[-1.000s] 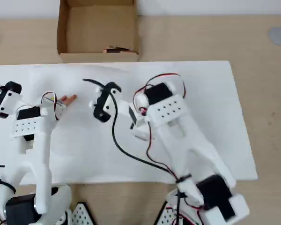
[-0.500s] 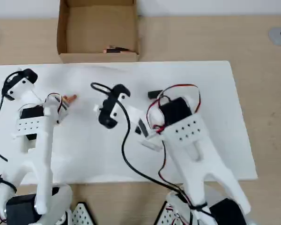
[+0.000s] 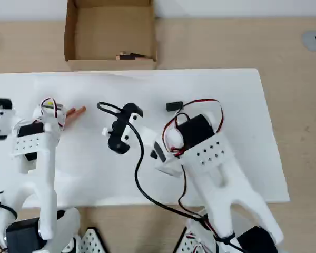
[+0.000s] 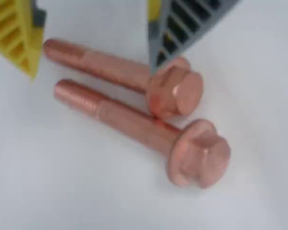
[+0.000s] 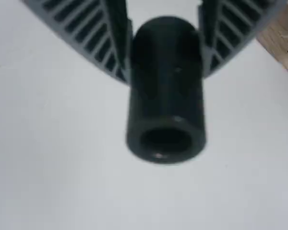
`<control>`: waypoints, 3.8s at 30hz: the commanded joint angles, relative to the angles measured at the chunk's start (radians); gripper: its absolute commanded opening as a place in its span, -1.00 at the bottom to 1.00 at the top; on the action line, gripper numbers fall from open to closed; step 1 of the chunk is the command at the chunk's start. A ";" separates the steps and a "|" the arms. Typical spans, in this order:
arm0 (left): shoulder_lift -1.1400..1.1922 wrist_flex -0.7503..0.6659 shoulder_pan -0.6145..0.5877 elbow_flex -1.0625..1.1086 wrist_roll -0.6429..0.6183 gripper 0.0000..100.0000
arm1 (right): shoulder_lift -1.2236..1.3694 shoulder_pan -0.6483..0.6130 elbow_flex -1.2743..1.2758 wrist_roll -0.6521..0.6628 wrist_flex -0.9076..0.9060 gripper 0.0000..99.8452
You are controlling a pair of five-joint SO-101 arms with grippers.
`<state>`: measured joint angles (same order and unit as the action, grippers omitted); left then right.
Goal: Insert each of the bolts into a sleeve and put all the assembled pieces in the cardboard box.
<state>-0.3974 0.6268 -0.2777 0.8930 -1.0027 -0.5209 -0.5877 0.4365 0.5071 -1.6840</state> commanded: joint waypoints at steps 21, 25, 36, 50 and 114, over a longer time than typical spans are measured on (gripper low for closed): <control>0.348 0.166 -0.006 -0.275 -0.264 -0.68 | -0.027 -0.019 0.001 -0.006 -0.005 -0.98; 0.493 0.325 -0.006 -0.465 -0.295 -0.69 | -0.027 -0.019 0.001 -0.006 -0.005 -0.98; 0.611 0.459 0.069 -0.606 -0.311 -0.69 | -0.027 -0.019 0.001 -0.006 -0.005 -0.98; 0.630 0.428 0.068 -0.623 -0.270 -0.98 | -0.027 -0.019 0.001 -0.006 -0.005 -0.98; -0.196 0.980 0.583 -1.226 0.816 -0.98 | -1.168 0.165 0.590 -0.181 0.646 -0.98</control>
<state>-0.5646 1.6103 0.2885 -0.2639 -0.1557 -1.6210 -0.4250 0.8907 0.3368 -1.1884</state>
